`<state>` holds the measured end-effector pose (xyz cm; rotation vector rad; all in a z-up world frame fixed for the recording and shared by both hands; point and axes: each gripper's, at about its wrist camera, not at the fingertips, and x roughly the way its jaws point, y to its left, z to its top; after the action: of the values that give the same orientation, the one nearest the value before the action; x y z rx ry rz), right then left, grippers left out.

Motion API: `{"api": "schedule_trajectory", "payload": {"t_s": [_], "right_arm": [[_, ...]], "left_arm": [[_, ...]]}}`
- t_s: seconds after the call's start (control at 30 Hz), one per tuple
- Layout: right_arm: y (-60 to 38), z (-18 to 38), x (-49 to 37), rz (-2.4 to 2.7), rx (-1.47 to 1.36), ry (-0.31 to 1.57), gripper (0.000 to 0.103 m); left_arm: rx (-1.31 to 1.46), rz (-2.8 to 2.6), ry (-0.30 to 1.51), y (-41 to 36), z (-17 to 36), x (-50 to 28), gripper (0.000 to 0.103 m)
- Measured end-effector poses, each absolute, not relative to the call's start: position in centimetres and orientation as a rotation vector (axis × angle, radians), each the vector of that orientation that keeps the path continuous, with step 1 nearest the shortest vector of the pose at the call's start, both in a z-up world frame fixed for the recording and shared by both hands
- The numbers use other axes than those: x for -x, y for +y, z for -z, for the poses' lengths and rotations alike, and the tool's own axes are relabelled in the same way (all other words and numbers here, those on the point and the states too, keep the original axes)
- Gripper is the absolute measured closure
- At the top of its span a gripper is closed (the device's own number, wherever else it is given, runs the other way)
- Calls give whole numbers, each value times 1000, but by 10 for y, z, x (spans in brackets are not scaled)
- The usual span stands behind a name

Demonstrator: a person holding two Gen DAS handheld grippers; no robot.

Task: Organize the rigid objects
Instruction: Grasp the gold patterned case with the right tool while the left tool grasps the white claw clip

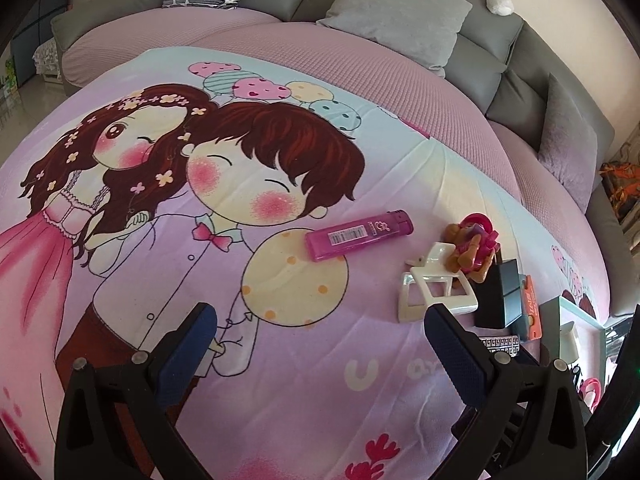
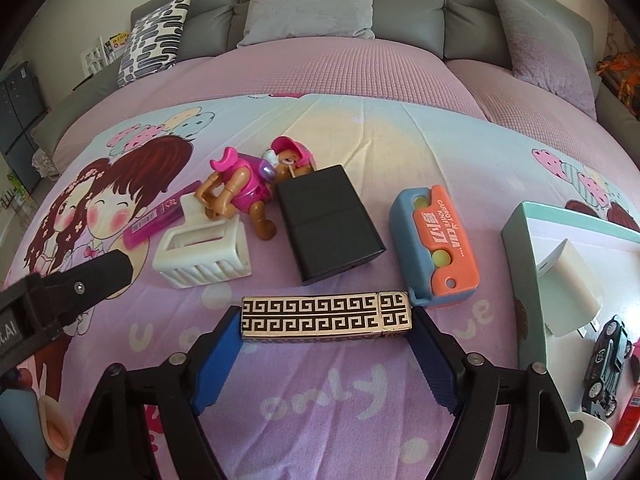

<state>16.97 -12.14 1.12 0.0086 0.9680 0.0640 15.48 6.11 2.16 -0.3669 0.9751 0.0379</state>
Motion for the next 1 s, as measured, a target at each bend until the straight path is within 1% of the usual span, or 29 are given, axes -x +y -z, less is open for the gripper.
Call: {"api": "schedule_trajectory", "payload": {"t_s": [0.5,0.87,1.0], "right_arm": [[-160,-19,-164,-3,-79,985,20],[-161,-20,-163,-37,-73,995,20],[-162,-20,-163,-47,-74,996,20]], "left_arm": [[291,57,969,13,-27,-174,0],[264,59,985,-9,-15,-185,0],[257,55,971,-9,-17,-186,2]]}}
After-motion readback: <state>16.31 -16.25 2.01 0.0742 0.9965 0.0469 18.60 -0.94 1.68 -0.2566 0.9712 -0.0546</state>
